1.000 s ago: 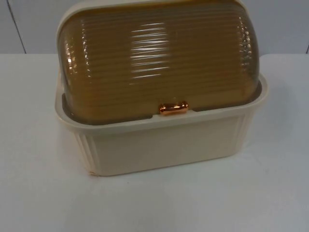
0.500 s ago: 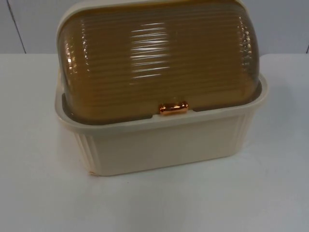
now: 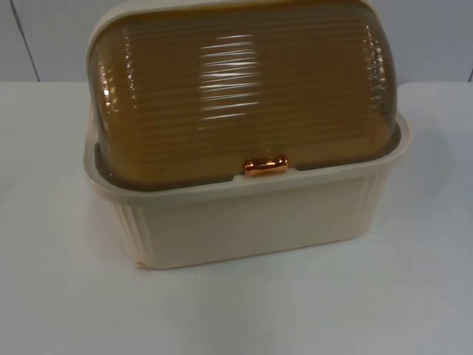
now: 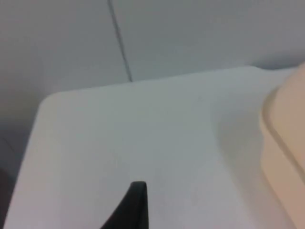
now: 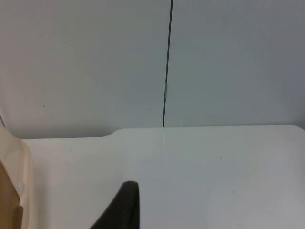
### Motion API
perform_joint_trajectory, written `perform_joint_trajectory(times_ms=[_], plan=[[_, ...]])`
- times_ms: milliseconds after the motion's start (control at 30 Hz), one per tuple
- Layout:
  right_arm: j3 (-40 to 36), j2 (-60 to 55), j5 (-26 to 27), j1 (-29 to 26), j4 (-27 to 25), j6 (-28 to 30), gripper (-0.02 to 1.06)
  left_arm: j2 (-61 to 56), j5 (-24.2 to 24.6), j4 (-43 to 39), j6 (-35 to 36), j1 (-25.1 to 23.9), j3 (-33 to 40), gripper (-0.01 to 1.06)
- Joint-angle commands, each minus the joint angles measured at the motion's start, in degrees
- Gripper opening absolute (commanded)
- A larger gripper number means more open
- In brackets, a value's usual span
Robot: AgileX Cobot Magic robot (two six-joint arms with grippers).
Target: Open the box lid with the left hand, place the block into the box with the right hand, then close the box lid with the left hand.
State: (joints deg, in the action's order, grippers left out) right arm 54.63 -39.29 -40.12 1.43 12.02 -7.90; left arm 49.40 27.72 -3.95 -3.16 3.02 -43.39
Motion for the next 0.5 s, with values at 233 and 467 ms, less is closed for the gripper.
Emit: perform_joint_trajectory(times_ms=[233, 467], plan=[[0.47, 0.20, 0.94, -0.05, 0.32, -0.24, 1.04, 12.64, 10.94, -0.43, -8.49, 11.83, -13.78, 1.02], [0.47, 0.20, 0.94, -0.05, 1.68, -0.24, 1.04, 22.83, 15.69, -10.48, -13.23, 27.73, -16.32, 1.02]])
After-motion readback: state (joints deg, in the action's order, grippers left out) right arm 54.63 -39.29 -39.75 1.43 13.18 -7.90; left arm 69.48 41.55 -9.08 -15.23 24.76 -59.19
